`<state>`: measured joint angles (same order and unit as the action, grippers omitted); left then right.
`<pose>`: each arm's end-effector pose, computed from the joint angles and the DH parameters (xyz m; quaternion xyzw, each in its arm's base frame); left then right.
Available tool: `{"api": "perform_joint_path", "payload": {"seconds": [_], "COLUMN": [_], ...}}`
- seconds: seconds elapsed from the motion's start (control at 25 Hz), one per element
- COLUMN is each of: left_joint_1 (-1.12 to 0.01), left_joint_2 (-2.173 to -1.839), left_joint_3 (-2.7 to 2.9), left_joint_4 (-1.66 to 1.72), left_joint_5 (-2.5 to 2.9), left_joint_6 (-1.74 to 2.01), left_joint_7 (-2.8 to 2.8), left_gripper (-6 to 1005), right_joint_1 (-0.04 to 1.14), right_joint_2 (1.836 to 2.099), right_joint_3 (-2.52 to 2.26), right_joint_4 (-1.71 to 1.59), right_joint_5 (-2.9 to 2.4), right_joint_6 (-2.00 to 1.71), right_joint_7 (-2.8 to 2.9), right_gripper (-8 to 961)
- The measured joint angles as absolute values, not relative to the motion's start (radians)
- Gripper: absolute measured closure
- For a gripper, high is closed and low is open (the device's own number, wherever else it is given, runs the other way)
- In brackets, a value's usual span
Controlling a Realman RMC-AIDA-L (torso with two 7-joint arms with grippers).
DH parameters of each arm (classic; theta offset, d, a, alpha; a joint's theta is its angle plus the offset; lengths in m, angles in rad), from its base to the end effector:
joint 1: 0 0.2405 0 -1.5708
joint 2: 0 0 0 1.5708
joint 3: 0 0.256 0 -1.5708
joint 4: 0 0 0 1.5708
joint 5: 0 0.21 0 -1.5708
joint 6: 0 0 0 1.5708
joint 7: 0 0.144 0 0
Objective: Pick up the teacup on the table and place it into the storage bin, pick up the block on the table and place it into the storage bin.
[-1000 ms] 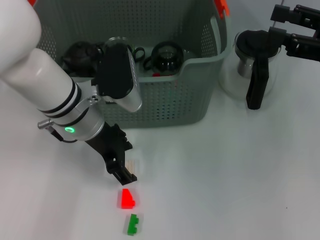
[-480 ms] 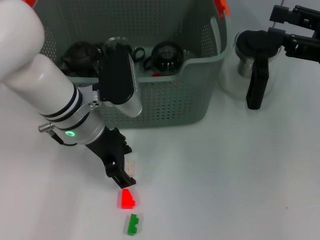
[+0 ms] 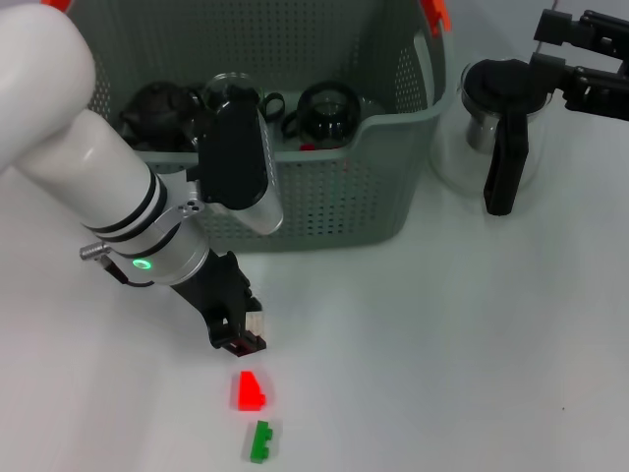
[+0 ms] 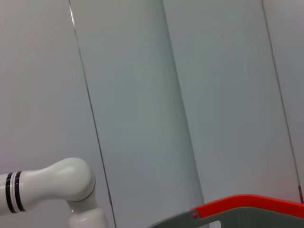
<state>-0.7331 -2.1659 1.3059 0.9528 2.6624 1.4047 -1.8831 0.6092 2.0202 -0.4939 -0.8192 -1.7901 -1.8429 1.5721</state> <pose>-0.2032 0.3587 -0.0634 -0.9711 -0.0762 0.2200 0.0526 0.2051 0.3489 0.0940 -0.8978 0.1504 0.3940 0.1268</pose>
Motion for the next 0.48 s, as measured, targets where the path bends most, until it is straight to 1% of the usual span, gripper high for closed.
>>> {"api": "perform_joint_path", "payload": {"seconds": [0.2, 0.48], "left_joint_1": [-0.735, -0.735], "left_joint_2": [-2.166, -2.165], "left_joint_3": [1.310, 1.308], "left_joint_4": [0.953, 0.979], "left_joint_5": [2.667, 2.669], "left_joint_6": [1.403, 1.423], "left_joint_7": [-1.882, -1.883], "left_gripper": [534, 553], "right_joint_1": [0.608, 0.607], "right_joint_2": [2.020, 2.020], "right_joint_3": [-0.493, -0.492], "right_joint_4": [-0.819, -0.819], "right_joint_5": [-1.790, -1.786], "right_joint_6": [-1.843, -1.842], "right_joint_7": [1.571, 1.569], "right_gripper": [135, 135]}}
